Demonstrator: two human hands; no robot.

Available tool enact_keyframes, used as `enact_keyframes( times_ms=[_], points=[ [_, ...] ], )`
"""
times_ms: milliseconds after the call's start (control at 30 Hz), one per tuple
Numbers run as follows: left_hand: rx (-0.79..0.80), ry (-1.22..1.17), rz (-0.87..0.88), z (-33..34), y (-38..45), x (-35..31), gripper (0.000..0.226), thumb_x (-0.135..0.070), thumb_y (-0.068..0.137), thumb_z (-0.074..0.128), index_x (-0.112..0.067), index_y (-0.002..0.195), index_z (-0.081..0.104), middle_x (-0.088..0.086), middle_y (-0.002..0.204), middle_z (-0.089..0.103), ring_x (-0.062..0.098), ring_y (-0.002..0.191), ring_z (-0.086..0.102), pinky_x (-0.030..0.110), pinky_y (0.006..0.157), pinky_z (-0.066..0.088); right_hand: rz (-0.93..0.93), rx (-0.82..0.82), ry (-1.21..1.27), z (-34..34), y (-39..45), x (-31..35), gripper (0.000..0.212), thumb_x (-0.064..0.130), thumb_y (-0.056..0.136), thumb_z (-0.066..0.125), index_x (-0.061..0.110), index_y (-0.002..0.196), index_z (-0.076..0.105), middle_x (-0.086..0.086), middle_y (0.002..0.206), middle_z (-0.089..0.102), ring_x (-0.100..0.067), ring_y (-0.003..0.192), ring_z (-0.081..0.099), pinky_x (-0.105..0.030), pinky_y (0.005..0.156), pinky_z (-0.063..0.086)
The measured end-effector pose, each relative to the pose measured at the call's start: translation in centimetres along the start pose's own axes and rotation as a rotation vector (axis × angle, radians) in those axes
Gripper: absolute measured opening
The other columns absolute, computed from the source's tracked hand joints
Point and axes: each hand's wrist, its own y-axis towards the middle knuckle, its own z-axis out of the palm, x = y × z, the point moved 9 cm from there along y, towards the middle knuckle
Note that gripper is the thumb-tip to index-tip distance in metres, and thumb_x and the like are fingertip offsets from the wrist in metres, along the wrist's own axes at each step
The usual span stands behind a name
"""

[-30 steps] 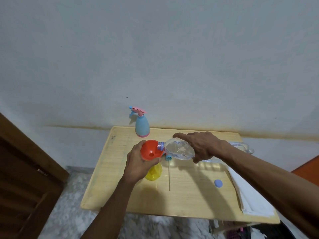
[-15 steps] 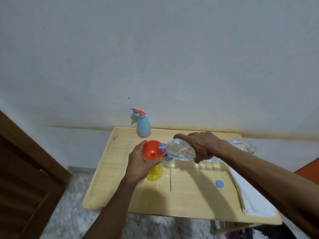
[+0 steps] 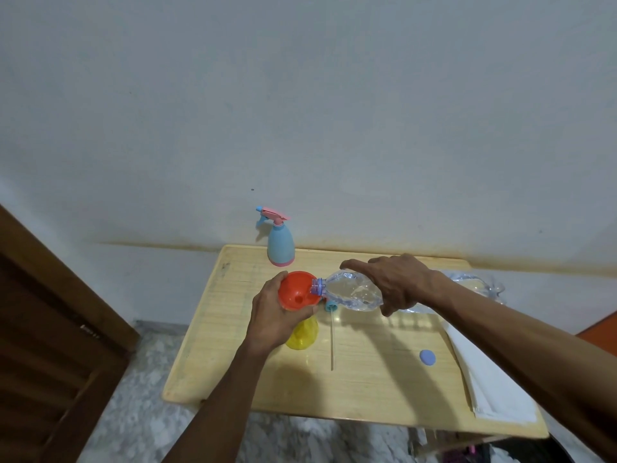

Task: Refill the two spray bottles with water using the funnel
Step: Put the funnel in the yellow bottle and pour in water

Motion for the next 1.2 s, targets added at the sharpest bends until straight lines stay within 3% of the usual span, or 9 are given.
enact_keyframes(
  times_ms=[233, 500, 1100, 1200],
  points=[
    [0.005, -0.019, 0.000, -0.02, -0.10, -0.23, 0.089, -0.037, 0.064, 0.090, -0.022, 0.140, 0.046, -0.012, 0.119, 0.052, 0.010, 0.107, 0.053, 0.010, 0.073, 0.040, -0.008, -0.004, -0.003, -0.14, 0.10, -0.08, 0.109, 0.035, 0.062, 0.083, 0.048, 0.144, 0.013, 0.002, 0.108, 0.064, -0.029, 0.088, 0.064, -0.034, 0.062, 0.050],
    [0.008, -0.019, -0.004, 0.06, -0.06, -0.05, 0.093, -0.039, 0.064, 0.090, -0.022, 0.142, 0.044, -0.009, 0.124, 0.053, 0.012, 0.111, 0.054, 0.023, 0.084, 0.044, -0.009, -0.001, -0.013, -0.12, 0.19, -0.19, 0.112, 0.037, 0.064, 0.085, 0.048, 0.145, 0.010, 0.001, 0.112, 0.065, -0.028, 0.092, 0.063, -0.036, 0.065, 0.053],
    [-0.005, -0.003, 0.013, -0.03, -0.10, -0.18, 0.088, -0.039, 0.064, 0.090, -0.023, 0.139, 0.047, -0.011, 0.119, 0.052, 0.009, 0.106, 0.053, 0.014, 0.077, 0.041, 0.020, 0.010, 0.020, 0.33, -0.06, -0.49, 0.110, 0.036, 0.063, 0.083, 0.049, 0.145, 0.011, 0.003, 0.108, 0.064, -0.027, 0.086, 0.062, -0.032, 0.059, 0.043],
    [0.000, 0.001, 0.005, 0.05, 0.01, -0.01, 0.091, -0.039, 0.064, 0.090, -0.023, 0.142, 0.044, -0.010, 0.122, 0.052, 0.011, 0.110, 0.053, 0.020, 0.081, 0.043, 0.021, 0.019, 0.016, 0.41, -0.07, -0.26, 0.109, 0.035, 0.063, 0.083, 0.048, 0.145, 0.012, 0.002, 0.107, 0.063, -0.027, 0.085, 0.062, -0.032, 0.059, 0.042]
  ],
)
